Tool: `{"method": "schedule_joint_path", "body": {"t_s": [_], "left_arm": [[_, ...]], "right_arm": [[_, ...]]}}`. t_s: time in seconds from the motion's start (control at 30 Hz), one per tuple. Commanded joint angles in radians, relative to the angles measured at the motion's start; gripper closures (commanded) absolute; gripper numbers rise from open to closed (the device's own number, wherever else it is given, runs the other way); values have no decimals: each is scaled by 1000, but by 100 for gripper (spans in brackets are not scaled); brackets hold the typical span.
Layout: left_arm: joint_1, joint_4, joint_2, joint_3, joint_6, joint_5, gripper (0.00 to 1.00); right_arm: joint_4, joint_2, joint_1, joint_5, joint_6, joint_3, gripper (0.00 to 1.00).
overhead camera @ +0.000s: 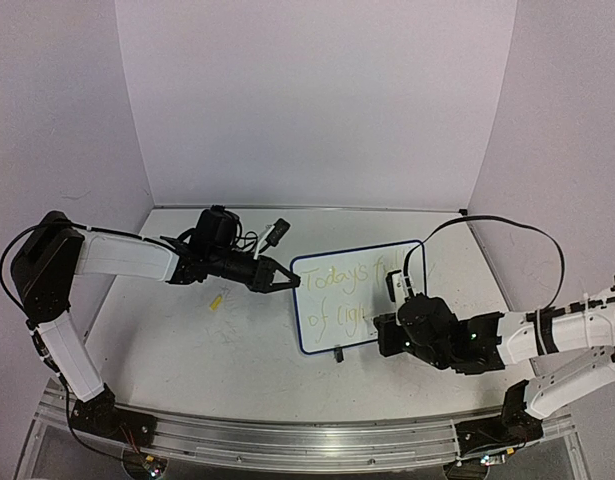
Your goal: Write a sentence on the whiteboard
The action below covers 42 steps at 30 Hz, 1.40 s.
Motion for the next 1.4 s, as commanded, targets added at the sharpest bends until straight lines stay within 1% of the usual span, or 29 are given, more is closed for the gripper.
{"method": "schedule_joint_path", "body": {"t_s": [0.0, 0.13, 0.23, 0.33, 0.43, 0.73, 1.1, 1.37], "left_arm": [[-10, -32, -15, 23, 28, -30, 100], [-10, -32, -13, 25, 28, -30, 100], [-11, -31, -13, 25, 28, -31, 100], [-10, -32, -13, 26, 26, -28, 100], [-11, -32, -14, 26, 26, -27, 100], [-12, -32, -15, 25, 26, -28, 100], [-12, -32, -13, 27, 26, -25, 100], [-12, -31, -13, 26, 25, -26, 100]], "right_arm": [[-36, -11, -6, 1, 21, -19, 100], [-37, -60, -5, 20, 13, -4, 100], [-22, -125, -8, 31, 5, 11, 100], [8, -154, -33, 23, -8, 6, 100], [20, -134, -59, 18, -24, 13, 100], [64, -84, -65, 7, -78, 55, 100], [66, -54, -66, 40, -80, 44, 100], [49, -41, -66, 29, -79, 38, 100]]}}
